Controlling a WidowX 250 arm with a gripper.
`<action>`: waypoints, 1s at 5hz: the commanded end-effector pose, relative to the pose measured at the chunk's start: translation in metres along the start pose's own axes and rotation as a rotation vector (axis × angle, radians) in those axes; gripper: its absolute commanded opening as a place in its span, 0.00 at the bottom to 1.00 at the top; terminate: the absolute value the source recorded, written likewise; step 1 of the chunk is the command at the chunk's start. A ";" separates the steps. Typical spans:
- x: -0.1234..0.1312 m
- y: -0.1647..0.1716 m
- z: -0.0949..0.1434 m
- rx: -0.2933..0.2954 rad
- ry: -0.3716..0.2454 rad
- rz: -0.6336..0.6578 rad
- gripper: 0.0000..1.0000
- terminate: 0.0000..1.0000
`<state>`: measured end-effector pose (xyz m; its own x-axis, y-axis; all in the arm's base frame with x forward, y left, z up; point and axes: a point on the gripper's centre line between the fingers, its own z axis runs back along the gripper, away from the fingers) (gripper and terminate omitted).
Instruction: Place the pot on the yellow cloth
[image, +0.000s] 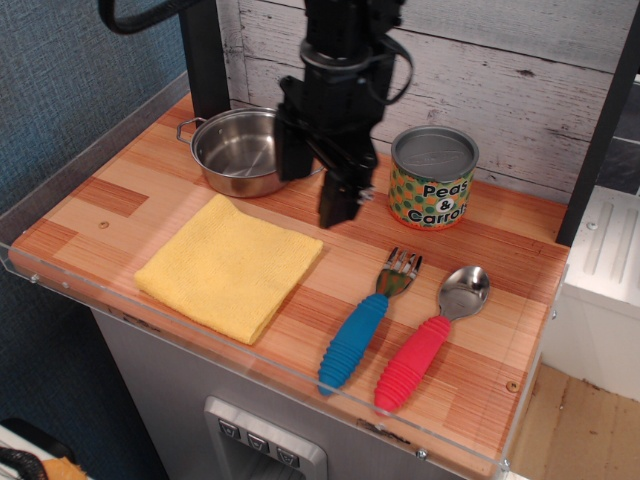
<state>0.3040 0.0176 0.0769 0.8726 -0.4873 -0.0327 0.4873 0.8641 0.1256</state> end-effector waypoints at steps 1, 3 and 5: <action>0.000 0.050 0.002 0.114 -0.020 -0.003 1.00 0.00; -0.002 0.078 -0.019 0.136 -0.046 -0.072 1.00 0.00; 0.000 0.091 -0.044 0.165 -0.072 -0.135 1.00 0.00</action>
<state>0.3440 0.0959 0.0277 0.7895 -0.6137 -0.0074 0.5955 0.7630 0.2514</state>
